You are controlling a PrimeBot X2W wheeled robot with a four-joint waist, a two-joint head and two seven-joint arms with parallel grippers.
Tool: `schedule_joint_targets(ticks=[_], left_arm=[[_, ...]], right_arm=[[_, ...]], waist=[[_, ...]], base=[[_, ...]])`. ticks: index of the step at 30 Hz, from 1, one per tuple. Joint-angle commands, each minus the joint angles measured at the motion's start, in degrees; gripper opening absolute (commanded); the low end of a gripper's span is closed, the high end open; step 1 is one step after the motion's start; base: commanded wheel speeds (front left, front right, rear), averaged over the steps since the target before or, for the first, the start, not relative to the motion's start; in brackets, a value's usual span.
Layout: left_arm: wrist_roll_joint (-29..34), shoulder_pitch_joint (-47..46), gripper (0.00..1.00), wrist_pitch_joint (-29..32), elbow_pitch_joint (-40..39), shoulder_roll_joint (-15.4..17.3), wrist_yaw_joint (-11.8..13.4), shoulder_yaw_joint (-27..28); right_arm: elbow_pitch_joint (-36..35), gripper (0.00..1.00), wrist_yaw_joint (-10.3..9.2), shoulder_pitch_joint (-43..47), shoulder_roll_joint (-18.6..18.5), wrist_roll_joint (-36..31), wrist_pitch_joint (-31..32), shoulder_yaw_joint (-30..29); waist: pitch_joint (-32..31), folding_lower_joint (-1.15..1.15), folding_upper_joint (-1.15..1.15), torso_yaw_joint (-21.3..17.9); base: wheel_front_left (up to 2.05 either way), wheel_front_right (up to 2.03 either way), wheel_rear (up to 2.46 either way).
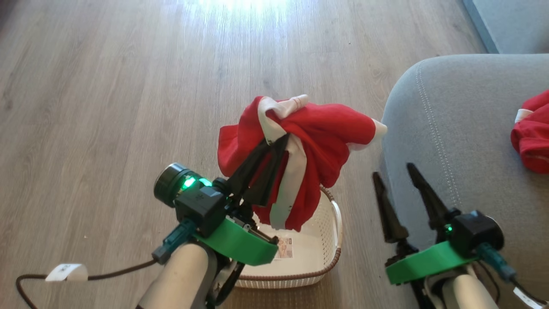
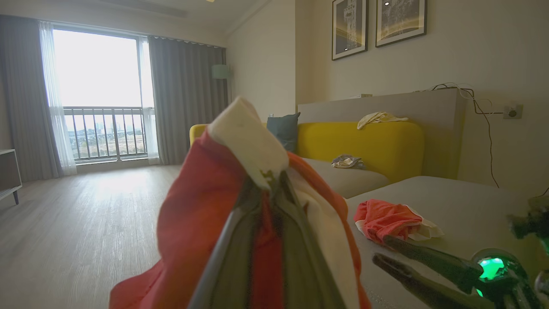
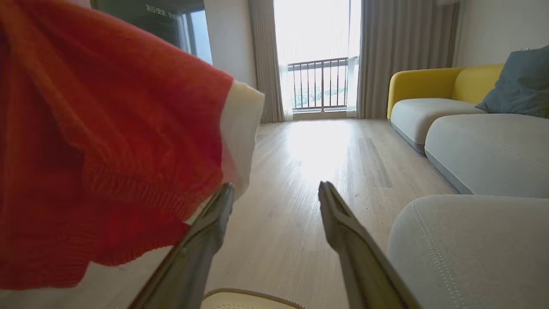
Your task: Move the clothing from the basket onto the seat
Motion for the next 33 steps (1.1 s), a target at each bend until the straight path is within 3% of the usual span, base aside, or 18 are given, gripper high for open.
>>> schedule_joint_targets(ticks=[1,10,19,33], left_arm=[[0.37,-1.61,0.0,-0.55,-1.48,0.05,0.05,2.78],[1.54,-1.34,0.0,-0.55,0.89,0.05,-0.63,4.73],[1.68,-2.01,0.0,-0.55,1.9,0.05,-0.83,6.48],[2.1,-1.63,0.0,-0.55,3.11,0.05,-2.95,-0.28]], right_arm=[[-3.78,1.0,-0.01,-0.64,-1.26,0.07,-0.37,2.91],[-10.45,1.0,-0.01,-0.05,-4.62,0.38,-0.37,9.41],[-12.15,1.0,-0.01,-0.37,-7.51,-1.42,-0.37,16.56],[-9.38,1.0,-0.01,-4.02,-8.64,-4.7,-0.37,18.31]], waist=[[-0.21,0.0,0.0,-0.27],[0.0,0.0,0.0,-1.44],[0.64,0.0,0.0,-1.44],[1.01,0.0,0.0,0.3]], base=[[0.0,0.0,0.0],[0.0,0.0,0.0],[0.0,0.0,0.0],[0.0,0.0,0.0]])
